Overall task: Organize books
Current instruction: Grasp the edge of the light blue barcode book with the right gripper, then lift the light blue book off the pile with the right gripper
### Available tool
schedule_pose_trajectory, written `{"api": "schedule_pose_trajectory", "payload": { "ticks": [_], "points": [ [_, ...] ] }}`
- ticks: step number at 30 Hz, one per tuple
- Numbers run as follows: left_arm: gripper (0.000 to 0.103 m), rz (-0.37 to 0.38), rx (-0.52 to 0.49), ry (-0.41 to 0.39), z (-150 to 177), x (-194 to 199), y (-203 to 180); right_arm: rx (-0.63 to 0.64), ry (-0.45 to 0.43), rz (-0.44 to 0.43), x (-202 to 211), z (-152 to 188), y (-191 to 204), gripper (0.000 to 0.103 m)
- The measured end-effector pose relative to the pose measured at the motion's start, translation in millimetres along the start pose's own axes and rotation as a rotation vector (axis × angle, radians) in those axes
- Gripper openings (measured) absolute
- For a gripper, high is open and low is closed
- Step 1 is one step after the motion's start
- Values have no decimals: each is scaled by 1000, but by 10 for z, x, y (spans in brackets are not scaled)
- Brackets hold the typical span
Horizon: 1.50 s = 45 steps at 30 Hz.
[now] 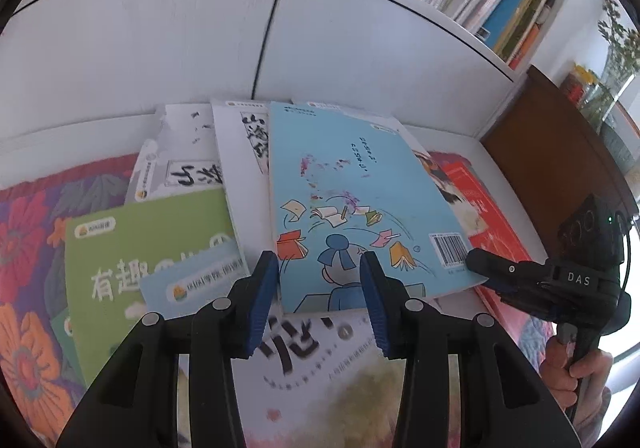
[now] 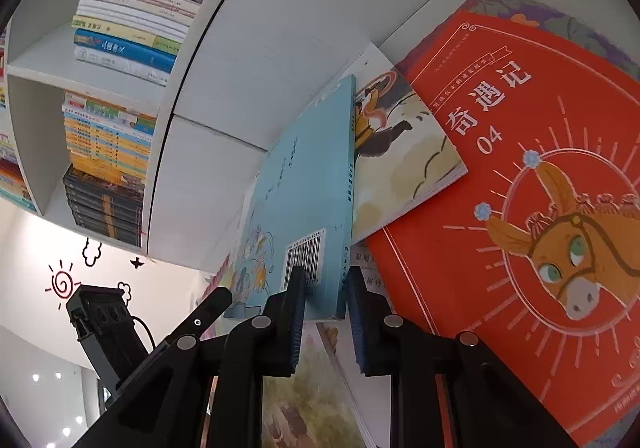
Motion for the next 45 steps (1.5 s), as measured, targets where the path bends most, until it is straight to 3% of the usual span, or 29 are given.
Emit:
{"api": "schedule_pose_trajectory", "payload": {
  "ticks": [5, 11, 16, 20, 23, 27, 32, 37, 40, 43, 45],
  "points": [
    [39, -30, -67, 9, 276, 206, -248, 48, 6, 33, 207, 179, 48, 20],
    [39, -4, -97, 11, 815, 614, -525, 64, 37, 54, 551, 597, -48, 20],
    [39, 90, -201, 14, 1346, 992, -1011, 103, 98, 18, 924, 1224, -125, 19],
    [39, -46, -343, -7, 1664, 1120, -1340, 152, 94, 37, 1184, 1610, -183, 19],
    [39, -92, -282, 42, 1716, 1122, -1209, 154, 127, 57, 1177, 1729, -349, 19],
    [39, -36, -179, 64, 1649, 1104, -941, 112, 165, 0, 1038, 1698, -573, 19],
    [39, 63, -220, 89, 1649, 946, -998, 132, 115, -7, 965, 1422, -609, 19],
    [39, 35, -232, 156, 1701, 669, -1011, 56, 138, -124, 797, 1238, -695, 19],
    [39, 55, -251, 148, 1716, 646, -1005, 78, 134, -207, 823, 1204, -567, 13],
    [39, 119, -230, 156, 1710, 646, -988, 173, 122, -184, 882, 1191, -338, 12],
    [39, 127, -214, 152, 1712, 635, -949, 280, 112, -87, 844, 1197, -143, 16]
  ]
}}
Point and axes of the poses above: each gripper's, at about its wrist camera, not at the fingertips, and x roughly against the way its jaws point, y to its left, z to its underside, the point moved 2 cm from there along -x, roughly the way its jaws point, and after that the axes turned 4 degrees about z, right-handed, at the moved point
